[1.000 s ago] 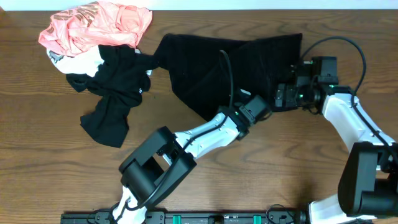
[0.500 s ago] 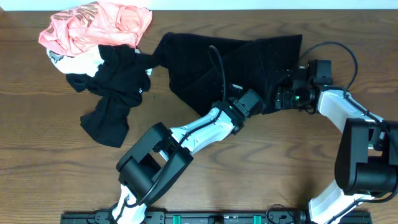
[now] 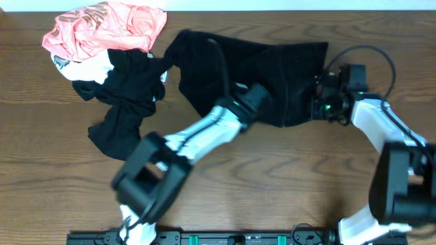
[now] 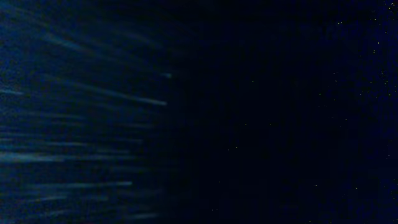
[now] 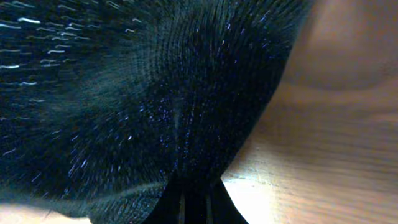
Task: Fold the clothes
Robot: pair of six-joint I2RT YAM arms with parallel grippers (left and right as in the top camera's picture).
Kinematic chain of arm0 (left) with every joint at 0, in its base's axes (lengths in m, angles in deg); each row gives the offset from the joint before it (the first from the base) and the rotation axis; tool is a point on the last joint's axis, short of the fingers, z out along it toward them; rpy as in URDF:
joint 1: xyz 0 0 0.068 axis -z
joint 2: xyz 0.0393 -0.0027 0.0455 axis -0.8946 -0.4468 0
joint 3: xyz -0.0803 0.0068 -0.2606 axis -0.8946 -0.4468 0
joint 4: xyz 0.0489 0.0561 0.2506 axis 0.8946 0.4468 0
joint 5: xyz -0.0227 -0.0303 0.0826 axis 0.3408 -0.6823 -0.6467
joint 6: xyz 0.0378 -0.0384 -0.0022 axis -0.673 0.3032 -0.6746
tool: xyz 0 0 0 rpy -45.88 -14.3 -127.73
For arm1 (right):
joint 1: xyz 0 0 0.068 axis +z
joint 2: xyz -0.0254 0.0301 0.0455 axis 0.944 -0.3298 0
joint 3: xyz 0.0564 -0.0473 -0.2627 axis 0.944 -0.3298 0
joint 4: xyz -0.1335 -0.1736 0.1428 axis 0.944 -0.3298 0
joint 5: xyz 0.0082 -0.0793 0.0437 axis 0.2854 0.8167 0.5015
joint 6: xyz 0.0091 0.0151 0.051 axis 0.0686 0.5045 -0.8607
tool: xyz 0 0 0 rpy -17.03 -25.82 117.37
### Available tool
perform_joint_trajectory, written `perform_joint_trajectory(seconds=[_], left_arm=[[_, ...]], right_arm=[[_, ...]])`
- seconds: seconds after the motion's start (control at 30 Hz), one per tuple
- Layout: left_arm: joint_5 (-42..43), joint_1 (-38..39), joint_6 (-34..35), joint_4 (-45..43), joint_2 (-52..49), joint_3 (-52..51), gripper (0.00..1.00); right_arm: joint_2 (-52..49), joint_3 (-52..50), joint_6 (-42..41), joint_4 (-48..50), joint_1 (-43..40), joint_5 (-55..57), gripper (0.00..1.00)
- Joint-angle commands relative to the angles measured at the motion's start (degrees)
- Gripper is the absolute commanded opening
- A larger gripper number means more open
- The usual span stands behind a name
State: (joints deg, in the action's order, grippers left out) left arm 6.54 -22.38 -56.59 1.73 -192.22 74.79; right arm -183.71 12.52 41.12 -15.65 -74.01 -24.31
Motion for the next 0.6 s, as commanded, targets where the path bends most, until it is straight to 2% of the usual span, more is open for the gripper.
perform_joint_trajectory(seconds=[0.0, 0.23, 0.57], left_arm=[[-2.4, -5.2, -1.6, 0.8, 8.9, 2.6, 0.06], [-2.4, -13.2, -2.4, 0.6, 22.3, 2.6, 0.06], [-2.5, -14.1, -7.7, -1.6, 37.9, 2.6, 0.06]], right_arm=[[9.0, 6.4, -0.4, -1.2, -1.2, -0.1, 0.01], [18.6, 15.0, -1.3, -6.0, -3.9, 2.6, 0.01], [24.4, 21.2, -1.7, -12.1, -5.6, 3.1, 0.01]])
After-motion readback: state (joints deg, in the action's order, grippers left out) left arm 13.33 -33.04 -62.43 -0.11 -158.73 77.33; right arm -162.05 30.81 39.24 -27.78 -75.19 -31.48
